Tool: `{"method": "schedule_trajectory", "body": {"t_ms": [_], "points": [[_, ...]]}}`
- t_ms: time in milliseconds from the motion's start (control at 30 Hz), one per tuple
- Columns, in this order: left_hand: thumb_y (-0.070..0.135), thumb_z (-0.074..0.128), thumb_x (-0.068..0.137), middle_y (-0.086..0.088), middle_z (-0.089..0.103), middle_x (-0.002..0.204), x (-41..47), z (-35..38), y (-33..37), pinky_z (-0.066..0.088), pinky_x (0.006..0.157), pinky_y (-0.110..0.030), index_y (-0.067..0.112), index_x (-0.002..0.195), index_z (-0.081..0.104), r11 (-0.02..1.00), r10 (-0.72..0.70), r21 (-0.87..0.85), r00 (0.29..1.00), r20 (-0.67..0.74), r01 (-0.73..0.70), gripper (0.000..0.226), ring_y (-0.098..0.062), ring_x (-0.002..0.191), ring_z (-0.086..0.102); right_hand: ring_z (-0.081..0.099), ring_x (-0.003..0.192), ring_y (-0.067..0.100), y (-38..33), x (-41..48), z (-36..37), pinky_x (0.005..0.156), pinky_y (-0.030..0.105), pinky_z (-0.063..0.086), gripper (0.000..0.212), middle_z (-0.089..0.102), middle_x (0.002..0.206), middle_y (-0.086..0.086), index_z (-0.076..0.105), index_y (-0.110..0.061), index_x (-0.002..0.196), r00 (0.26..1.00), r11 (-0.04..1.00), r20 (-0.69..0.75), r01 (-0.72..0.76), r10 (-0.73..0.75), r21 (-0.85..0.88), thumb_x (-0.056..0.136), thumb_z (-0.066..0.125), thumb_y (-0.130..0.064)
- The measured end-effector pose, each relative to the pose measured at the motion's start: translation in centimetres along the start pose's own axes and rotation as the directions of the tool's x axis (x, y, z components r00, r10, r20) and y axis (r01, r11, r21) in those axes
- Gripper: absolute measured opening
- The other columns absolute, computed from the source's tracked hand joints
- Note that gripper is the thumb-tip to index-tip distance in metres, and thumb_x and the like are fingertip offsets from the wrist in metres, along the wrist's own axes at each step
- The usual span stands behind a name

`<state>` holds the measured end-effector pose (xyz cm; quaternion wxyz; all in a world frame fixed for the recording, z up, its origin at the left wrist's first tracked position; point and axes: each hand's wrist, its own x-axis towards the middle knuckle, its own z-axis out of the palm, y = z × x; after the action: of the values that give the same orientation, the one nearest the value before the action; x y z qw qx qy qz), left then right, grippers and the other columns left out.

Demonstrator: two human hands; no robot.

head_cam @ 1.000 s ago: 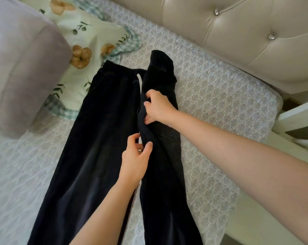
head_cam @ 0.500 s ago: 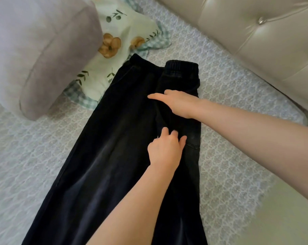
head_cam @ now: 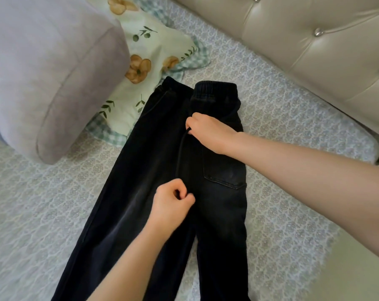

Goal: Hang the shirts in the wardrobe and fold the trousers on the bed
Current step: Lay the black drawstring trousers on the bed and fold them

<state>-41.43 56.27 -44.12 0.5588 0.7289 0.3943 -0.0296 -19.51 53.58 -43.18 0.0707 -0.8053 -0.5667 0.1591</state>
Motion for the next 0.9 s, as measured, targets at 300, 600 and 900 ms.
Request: {"method": "schedule_trajectory", "body": {"t_ms": [300,600,900], "points": [[0.009,0.071,0.087,0.008,0.051,0.06,0.7,-7.4,-3.0,0.047,0.05,-0.023,0.033,0.086,0.053,0.973,-0.102,-0.219,0.983,-0.151,0.067,0.03,-0.015,0.056,0.049,0.06,0.098,0.028,-3.5,4.8,-0.5,0.081,0.039,0.051,0.029,0.059,0.112,0.01,0.065,-0.007,0.118,1.0,0.998,-0.016,-0.027,0.026,-0.06,0.104,0.044,-0.021],[0.017,0.07,0.091,-0.011,0.069,0.082,1.4,-9.4,-2.3,0.061,0.073,-0.039,0.038,0.077,0.07,0.962,-0.175,-0.253,0.941,-0.289,0.101,0.026,-0.027,0.079,0.069,0.061,0.091,0.028,-6.7,7.6,-1.1,0.073,0.037,0.052,0.032,0.062,0.103,0.011,0.064,-0.003,0.111,0.995,0.985,-0.097,-0.036,0.02,-0.168,0.083,0.058,0.012],[0.017,0.07,0.09,-0.015,0.073,0.084,6.3,-11.6,-3.6,0.061,0.073,-0.046,0.017,0.081,0.071,0.924,-0.31,-0.339,0.868,-0.387,0.179,0.009,-0.031,0.078,0.072,0.055,0.076,0.027,-6.9,10.2,-0.3,0.058,0.031,0.035,0.03,0.059,0.091,0.011,0.063,-0.004,0.094,0.987,0.972,-0.144,-0.106,0.076,-0.21,0.075,0.056,0.019]]}}
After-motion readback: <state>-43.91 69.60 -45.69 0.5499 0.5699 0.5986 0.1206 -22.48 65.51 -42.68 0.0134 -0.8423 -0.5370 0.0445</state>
